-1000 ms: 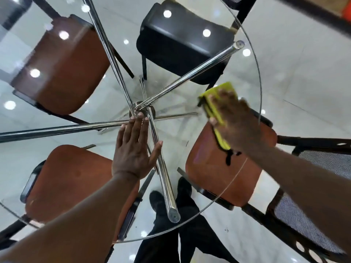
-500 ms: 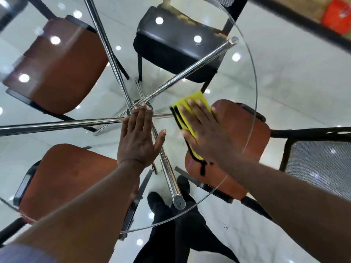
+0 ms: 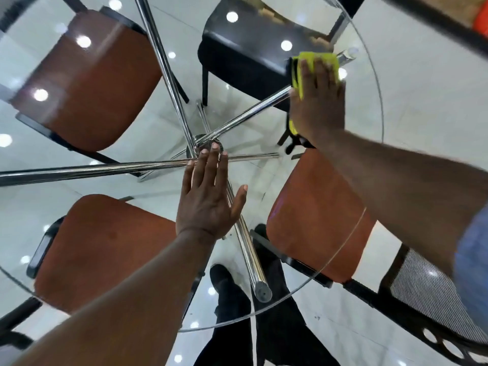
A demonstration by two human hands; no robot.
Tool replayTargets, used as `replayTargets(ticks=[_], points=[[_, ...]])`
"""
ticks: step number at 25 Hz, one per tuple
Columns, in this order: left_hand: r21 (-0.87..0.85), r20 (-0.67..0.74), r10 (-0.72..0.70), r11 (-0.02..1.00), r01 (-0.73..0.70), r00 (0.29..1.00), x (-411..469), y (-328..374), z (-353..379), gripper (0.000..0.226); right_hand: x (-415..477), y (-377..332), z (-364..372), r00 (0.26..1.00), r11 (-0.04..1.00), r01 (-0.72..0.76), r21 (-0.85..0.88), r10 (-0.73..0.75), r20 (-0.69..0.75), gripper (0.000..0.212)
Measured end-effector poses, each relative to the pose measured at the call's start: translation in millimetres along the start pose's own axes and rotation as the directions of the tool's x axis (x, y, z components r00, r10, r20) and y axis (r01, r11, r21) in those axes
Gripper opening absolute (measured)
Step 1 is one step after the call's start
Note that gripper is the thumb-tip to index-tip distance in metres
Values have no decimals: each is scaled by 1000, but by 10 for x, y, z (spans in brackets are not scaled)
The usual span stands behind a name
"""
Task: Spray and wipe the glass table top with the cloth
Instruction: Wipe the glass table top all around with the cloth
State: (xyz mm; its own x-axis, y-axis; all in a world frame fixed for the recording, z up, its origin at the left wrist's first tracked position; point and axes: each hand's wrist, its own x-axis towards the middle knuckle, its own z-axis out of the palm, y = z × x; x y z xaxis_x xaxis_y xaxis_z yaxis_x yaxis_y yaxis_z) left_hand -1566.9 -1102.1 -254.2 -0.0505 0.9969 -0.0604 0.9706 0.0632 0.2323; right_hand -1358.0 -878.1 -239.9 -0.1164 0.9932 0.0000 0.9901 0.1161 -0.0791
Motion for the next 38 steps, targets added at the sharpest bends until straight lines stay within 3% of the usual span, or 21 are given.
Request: replayTargets(ticks=[4,7,9,12,15,17,20,22,23,25,27,30,33,35,38], points=[[27,-8,-13,1000,13,1000,-12,-16,7,81,-346,-623,36,966,966,258,8,-258,2,68],[15,4,-16,1000,16,1000,13,-3,-31,81,-1110,-311,-37,902,904,428,17,-428,47,65],[3,24,-15,1000,15,1000,27,-12,-57,82,-1359,118,-99,891,892,453,-1,-452,43,64],[-33,12,-24,999,25,1000,43,-16,-118,82,-917,717,-110,972,970,235,-67,-232,50,65],[35,-110,131,991,-128,985,458,-198,-224,80,256,837,-35,997,996,-74,-49,72,-37,69],[107,-150,149,985,-134,977,1090,-441,-301,81,1046,499,20,994,995,-96,-15,94,-61,71],[132,-122,-2,991,18,993,1780,-844,-398,84,1470,-533,124,994,994,112,8,-112,2,71],[88,-116,-71,993,81,991,1814,-967,-349,84,1124,-938,105,928,928,372,10,-372,-8,70],[66,-112,-88,993,96,990,1789,-985,-336,84,873,-909,100,874,874,486,11,-486,6,68],[31,-101,-103,994,107,990,1776,-967,-336,84,435,-469,69,818,818,574,41,-575,23,65],[28,-102,-119,992,122,988,1793,-940,-354,83,350,130,13,855,855,518,27,-518,1,62],[44,-75,-104,993,108,992,1840,-938,-365,83,1158,550,-4,979,976,204,-76,-205,1,64],[46,-74,-117,992,120,990,1837,-957,-323,83,2337,-99,31,996,997,81,8,-81,-28,68],[51,-89,-124,990,129,988,1857,-971,-316,83,2757,-853,83,986,984,167,56,-168,21,69],[52,-78,-120,991,124,990,1855,-970,-322,83,2477,-1693,113,926,930,363,61,-367,84,69]])
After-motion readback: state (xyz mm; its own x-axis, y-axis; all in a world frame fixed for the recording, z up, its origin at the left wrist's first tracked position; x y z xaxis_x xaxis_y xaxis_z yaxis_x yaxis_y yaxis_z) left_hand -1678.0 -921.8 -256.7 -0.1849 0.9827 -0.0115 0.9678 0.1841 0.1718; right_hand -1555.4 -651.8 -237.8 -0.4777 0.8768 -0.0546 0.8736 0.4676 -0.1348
